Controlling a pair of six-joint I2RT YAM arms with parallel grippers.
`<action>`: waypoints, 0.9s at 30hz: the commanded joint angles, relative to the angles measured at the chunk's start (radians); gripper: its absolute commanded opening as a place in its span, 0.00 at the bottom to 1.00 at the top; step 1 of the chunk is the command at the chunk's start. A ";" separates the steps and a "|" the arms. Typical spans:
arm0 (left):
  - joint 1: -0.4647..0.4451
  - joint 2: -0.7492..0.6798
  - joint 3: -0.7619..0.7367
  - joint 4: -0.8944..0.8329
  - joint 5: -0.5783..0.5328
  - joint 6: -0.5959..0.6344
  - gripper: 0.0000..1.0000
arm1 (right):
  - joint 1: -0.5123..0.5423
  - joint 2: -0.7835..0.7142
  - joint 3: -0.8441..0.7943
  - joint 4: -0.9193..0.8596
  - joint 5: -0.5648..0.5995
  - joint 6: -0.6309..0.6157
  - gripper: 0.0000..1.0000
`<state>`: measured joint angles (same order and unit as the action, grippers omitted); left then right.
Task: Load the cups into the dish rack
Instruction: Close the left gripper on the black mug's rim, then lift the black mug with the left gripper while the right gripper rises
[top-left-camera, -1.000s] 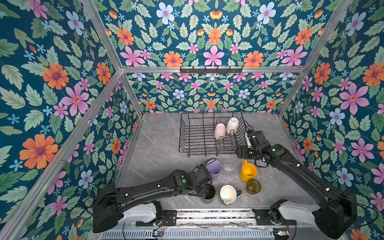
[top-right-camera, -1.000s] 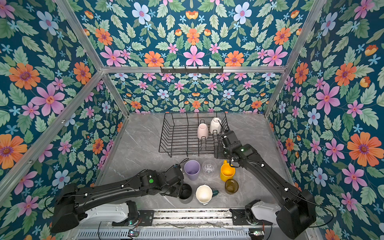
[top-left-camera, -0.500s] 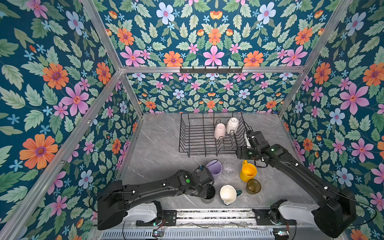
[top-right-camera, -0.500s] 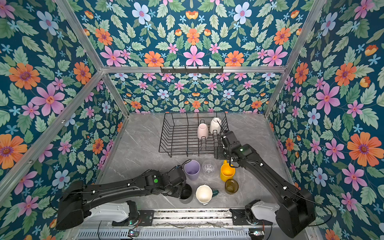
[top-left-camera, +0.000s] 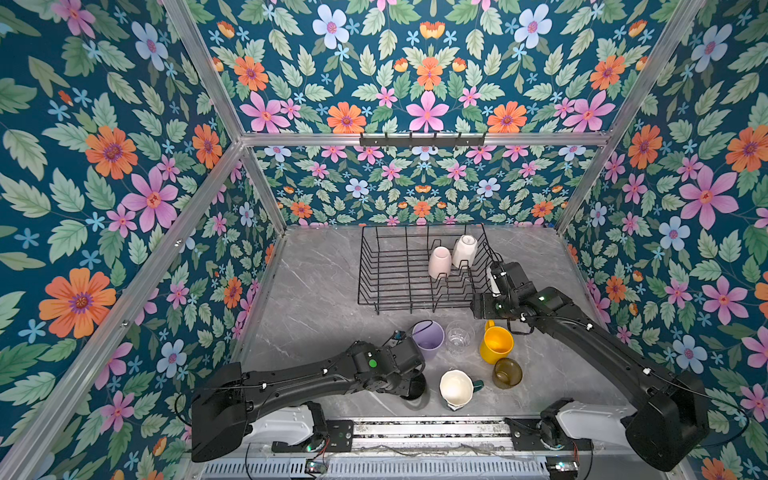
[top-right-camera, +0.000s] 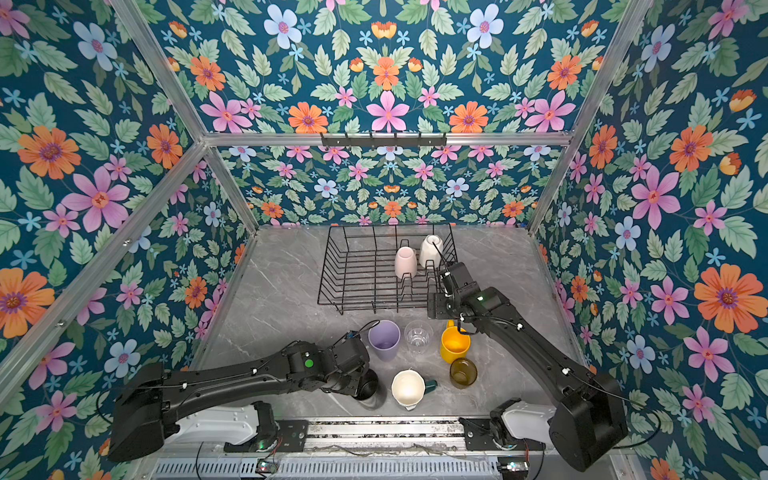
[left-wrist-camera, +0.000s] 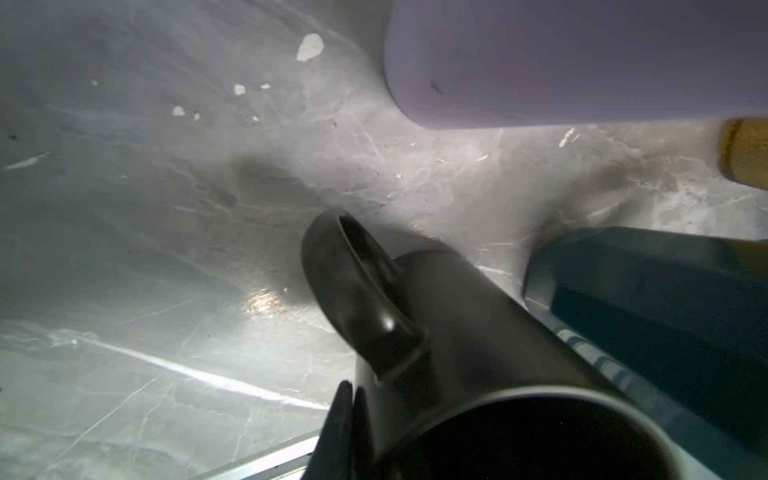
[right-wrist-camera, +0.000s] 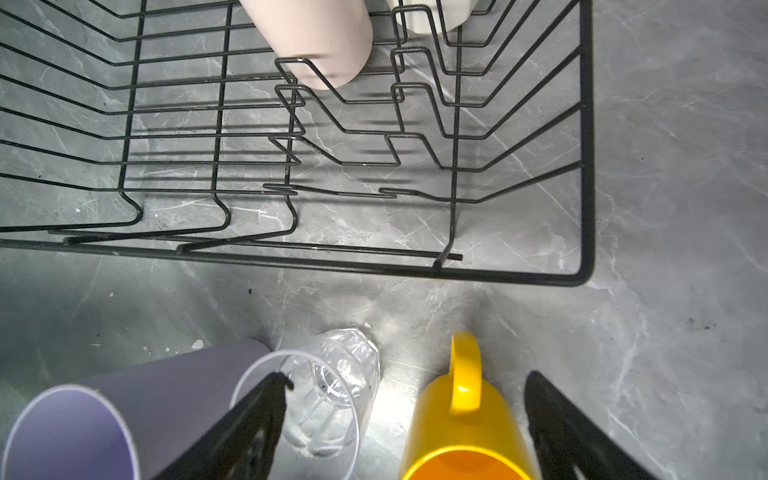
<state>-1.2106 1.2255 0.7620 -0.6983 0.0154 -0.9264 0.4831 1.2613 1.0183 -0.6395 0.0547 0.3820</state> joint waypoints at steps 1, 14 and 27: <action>0.000 -0.003 -0.007 0.001 -0.004 -0.014 0.10 | 0.001 0.001 0.005 0.017 0.006 -0.006 0.89; 0.008 -0.154 0.025 -0.134 -0.159 -0.031 0.00 | 0.000 -0.014 0.019 0.029 -0.022 0.000 0.89; 0.018 -0.503 0.219 -0.342 -0.432 0.143 0.00 | 0.000 -0.114 0.042 0.059 -0.089 0.014 0.90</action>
<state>-1.1927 0.7647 0.9466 -0.9848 -0.3130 -0.8444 0.4839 1.1641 1.0534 -0.6167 -0.0151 0.3836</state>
